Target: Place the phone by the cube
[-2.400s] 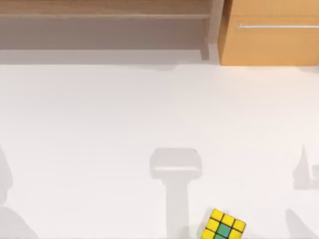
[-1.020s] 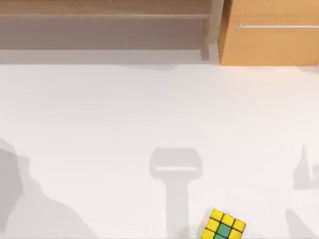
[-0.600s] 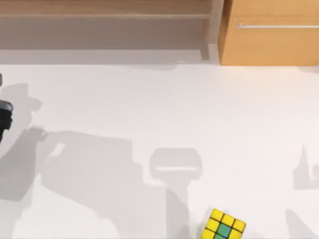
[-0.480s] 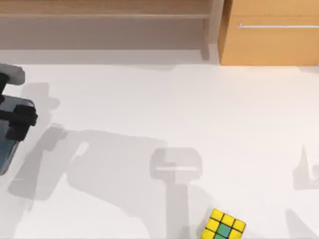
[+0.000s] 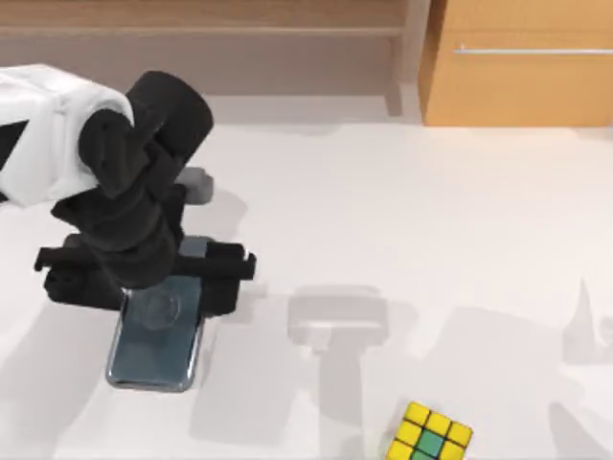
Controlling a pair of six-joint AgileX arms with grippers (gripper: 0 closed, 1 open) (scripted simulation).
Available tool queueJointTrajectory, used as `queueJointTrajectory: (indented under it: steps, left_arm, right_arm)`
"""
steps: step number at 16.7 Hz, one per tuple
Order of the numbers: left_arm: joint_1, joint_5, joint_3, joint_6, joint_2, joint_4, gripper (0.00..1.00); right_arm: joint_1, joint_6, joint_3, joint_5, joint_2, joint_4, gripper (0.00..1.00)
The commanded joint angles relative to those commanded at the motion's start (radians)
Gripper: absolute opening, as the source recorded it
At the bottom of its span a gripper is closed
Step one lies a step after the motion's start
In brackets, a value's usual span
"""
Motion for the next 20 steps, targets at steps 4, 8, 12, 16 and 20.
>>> queueJointTrajectory:
  steps: [4,8,12,16,20]
  left_arm:
    - [-0.221,-0.004,-0.017,-0.27,0.001,-0.027,0.0]
    - [-0.383,-0.006,-0.033,-0.468,0.003,-0.047,0.0]
    - [-0.46,-0.007,-0.041,-0.563,0.004,-0.057,0.0]
    - [-0.464,-0.007,-0.041,-0.567,0.004,-0.058,0.0]
    - [-0.459,-0.007,-0.037,-0.565,0.003,-0.056,0.0]
  right_arm:
    - [0.0,0.0,0.0,0.0,0.0,0.0,1.0]
    - [0.0,0.0,0.0,0.0,0.0,0.0,1.0]
    - [0.0,0.0,0.0,0.0,0.0,0.0,1.0]
    - [0.0,0.0,0.0,0.0,0.0,0.0,1.0]
    - [0.0,0.0,0.0,0.0,0.0,0.0,1.0]
